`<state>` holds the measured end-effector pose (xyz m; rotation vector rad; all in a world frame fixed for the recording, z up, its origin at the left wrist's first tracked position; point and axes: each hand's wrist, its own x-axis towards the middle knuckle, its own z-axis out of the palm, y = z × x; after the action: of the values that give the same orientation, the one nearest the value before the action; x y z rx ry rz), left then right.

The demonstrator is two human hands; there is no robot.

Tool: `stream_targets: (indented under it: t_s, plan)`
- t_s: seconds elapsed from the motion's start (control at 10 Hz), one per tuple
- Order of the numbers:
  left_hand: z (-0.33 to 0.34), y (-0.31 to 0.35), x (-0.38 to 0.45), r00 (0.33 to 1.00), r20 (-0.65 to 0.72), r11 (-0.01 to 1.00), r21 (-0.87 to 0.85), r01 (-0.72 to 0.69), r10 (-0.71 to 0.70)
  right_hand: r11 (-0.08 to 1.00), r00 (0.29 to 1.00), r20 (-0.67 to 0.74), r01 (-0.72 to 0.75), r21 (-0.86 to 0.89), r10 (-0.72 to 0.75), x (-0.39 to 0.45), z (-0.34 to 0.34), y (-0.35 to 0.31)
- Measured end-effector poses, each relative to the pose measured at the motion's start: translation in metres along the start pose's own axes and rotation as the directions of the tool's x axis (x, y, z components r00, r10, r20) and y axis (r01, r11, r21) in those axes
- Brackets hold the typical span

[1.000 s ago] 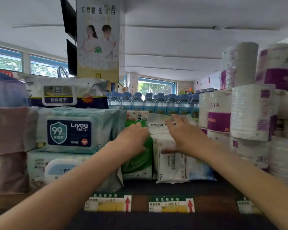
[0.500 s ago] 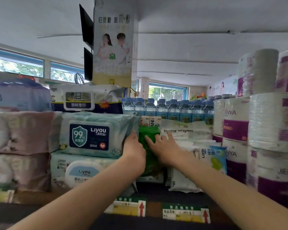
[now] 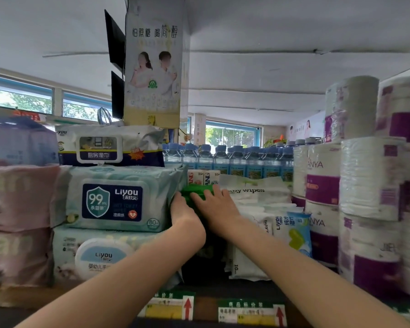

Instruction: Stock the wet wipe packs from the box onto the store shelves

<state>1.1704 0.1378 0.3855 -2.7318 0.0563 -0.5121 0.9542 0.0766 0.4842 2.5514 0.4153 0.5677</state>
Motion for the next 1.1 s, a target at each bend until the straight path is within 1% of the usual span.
stream_targets:
  t_s: [0.1,0.2,0.3,0.4,0.5,0.6,0.7,0.8,0.9,1.0,1.1]
  plan:
    - [-0.136,-0.051,-0.162,0.946,0.087,0.935,0.149,-0.321,0.311,0.971,0.995,-0.045,-0.08,0.227,0.093,0.018,0.019,0.022]
    - [-0.141,-0.033,-0.178,0.922,0.137,0.856,0.343,-0.387,0.362,0.964,0.996,-0.028,-0.072,0.255,0.081,0.029,0.019,0.029]
    - [-0.151,-0.028,-0.191,0.927,0.175,0.857,0.355,-0.375,0.333,0.975,0.997,-0.048,-0.047,0.217,0.059,0.038,0.017,0.027]
    - [-0.149,-0.036,-0.184,0.943,0.172,0.894,0.306,-0.327,0.286,0.976,0.998,-0.049,-0.036,0.215,0.047,0.046,0.019,0.028]
    - [-0.148,-0.038,-0.181,0.943,0.144,0.911,0.25,-0.329,0.301,0.97,0.997,-0.057,-0.027,0.243,0.042,0.049,0.021,0.029]
    - [-0.154,-0.041,-0.178,0.942,0.184,0.911,0.256,-0.322,0.281,0.963,0.998,-0.041,-0.034,0.266,0.047,0.05,0.025,0.033]
    - [-0.153,-0.044,-0.175,0.938,0.203,0.916,0.234,-0.325,0.281,0.929,0.995,0.077,-0.081,0.36,0.057,0.053,0.027,0.033]
    - [-0.147,-0.045,-0.174,0.942,0.208,0.927,0.213,-0.308,0.265,0.943,1.0,0.009,0.002,0.334,-0.005,0.057,0.024,0.024]
    - [-0.147,-0.044,-0.174,0.942,0.208,0.933,0.192,-0.304,0.264,0.954,0.995,-0.092,0.07,0.29,-0.045,0.055,0.022,0.02]
    - [-0.149,-0.047,-0.176,0.942,0.187,0.931,0.185,-0.314,0.28,0.973,0.993,-0.107,0.066,0.22,-0.043,0.05,0.025,0.026]
    - [-0.154,-0.047,-0.177,0.96,0.046,0.952,0.129,-0.278,0.275,0.98,0.997,-0.078,0.015,0.199,0.001,0.039,0.016,0.042]
